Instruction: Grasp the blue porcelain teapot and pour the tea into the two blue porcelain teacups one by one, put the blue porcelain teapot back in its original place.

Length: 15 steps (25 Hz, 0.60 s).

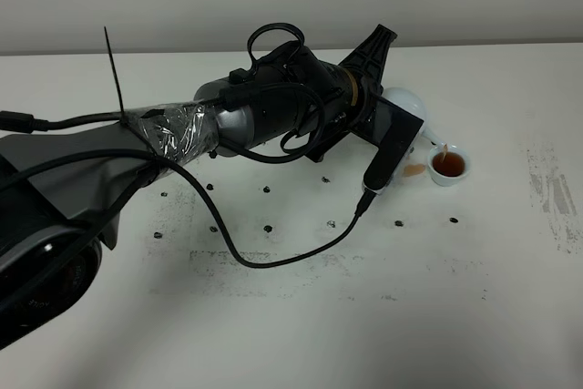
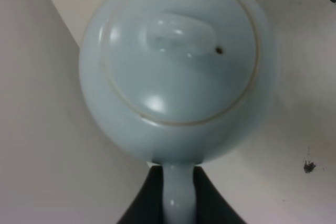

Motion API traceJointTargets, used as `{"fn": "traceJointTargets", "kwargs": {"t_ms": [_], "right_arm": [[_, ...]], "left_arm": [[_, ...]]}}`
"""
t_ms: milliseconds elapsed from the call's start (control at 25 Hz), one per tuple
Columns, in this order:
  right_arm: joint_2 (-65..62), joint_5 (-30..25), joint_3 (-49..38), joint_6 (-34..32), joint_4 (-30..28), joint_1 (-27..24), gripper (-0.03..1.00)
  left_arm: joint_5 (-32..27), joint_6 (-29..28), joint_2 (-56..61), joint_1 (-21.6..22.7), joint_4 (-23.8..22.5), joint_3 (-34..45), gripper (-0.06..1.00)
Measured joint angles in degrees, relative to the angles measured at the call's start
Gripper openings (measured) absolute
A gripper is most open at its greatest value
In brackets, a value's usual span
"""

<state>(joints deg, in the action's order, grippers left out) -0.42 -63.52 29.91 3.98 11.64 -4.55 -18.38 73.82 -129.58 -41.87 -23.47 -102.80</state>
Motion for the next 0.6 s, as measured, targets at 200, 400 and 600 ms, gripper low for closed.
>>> {"fn": "traceJointTargets", "kwargs": {"t_ms": [200, 400, 600], "right_arm": [[0.0, 0.0, 0.0, 0.0, 0.0, 0.0, 0.45], [0.0, 0.0, 0.0, 0.0, 0.0, 0.0, 0.45], [0.0, 0.0, 0.0, 0.0, 0.0, 0.0, 0.45]], "left_arm": [[-0.4, -0.5, 0.0, 0.0, 0.0, 0.0, 0.07], [-1.5, -2.5, 0.0, 0.0, 0.0, 0.0, 0.07], [-1.8, -6.3, 0.0, 0.0, 0.4, 0.0, 0.07]]}}
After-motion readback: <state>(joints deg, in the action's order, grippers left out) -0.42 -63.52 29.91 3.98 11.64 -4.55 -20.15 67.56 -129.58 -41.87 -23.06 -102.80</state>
